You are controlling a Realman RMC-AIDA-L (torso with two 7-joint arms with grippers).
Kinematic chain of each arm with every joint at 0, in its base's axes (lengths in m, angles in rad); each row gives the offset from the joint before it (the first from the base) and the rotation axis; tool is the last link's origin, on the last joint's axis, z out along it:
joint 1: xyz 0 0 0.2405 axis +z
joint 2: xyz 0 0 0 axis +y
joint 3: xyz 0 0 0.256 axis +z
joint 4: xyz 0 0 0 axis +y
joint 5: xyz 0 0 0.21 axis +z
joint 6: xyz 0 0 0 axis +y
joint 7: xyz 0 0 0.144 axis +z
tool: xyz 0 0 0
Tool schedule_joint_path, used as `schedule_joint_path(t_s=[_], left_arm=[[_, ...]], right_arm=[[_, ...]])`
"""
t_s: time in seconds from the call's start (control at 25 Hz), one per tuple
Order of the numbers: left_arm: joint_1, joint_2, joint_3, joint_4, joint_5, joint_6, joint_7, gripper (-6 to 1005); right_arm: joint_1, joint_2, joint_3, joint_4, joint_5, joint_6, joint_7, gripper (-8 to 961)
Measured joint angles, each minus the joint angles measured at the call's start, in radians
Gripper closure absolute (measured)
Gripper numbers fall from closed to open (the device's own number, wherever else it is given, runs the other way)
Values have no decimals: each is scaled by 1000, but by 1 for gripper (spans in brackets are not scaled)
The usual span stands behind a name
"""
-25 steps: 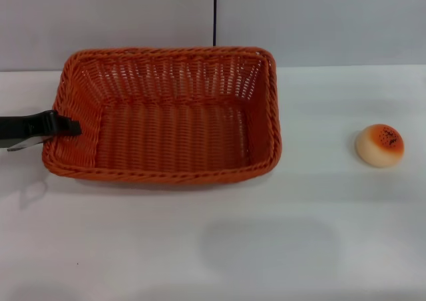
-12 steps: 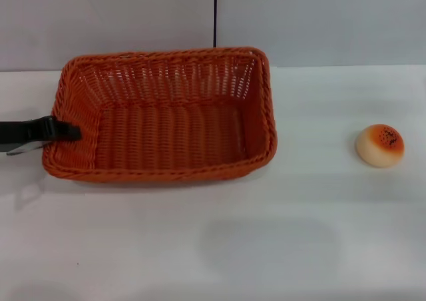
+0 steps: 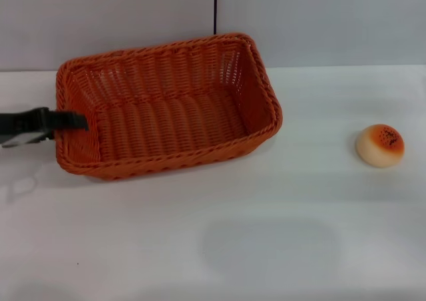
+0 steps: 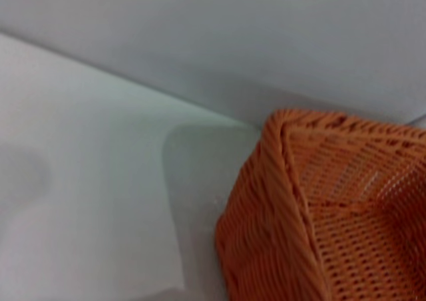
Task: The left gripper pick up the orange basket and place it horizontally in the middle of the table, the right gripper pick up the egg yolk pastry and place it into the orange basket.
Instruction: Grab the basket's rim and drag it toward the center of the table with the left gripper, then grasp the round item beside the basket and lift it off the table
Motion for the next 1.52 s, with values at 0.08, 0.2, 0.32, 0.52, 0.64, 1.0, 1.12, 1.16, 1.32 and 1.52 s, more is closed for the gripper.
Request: schedule_joint_path(t_s=[0.08, 0.2, 0.32, 0.52, 0.64, 1.0, 1.12, 1.16, 1.32, 1.52], left_arm=[[-7, 2, -28, 9, 0, 8, 7, 380], [-11, 3, -42, 12, 0, 11, 18, 332], [-15, 3, -50, 19, -1, 16, 28, 285], [-22, 3, -109, 62, -1, 44, 65, 205], [-33, 11, -292, 81, -35, 89, 171, 189], [79, -3, -462, -39, -425, 149, 588, 189], [107, 0, -471, -142, -532, 163, 702, 189], [123, 1, -473, -199, -581, 173, 776, 189], [139, 1, -475, -268, -618, 196, 892, 189], [147, -1, -502, -385, -630, 214, 1028, 189]], right_arm=[[-3, 1, 0, -2, 1, 0, 0, 468], [-5, 4, 0, -2, 3, -1, 0, 469], [-6, 8, 0, -5, 3, -7, -1, 469], [-11, 13, -2, -11, 2, -14, -1, 470], [-17, 14, -13, -18, -3, -22, 4, 470], [-77, 26, -68, -267, -68, 2, 354, 471], [-97, 28, -125, -457, -162, 76, 629, 471], [-106, 27, -169, -587, -282, 128, 862, 471], [-108, 23, -212, -797, -531, 145, 1189, 472], [-61, 9, -253, -1080, -957, 33, 1651, 472]])
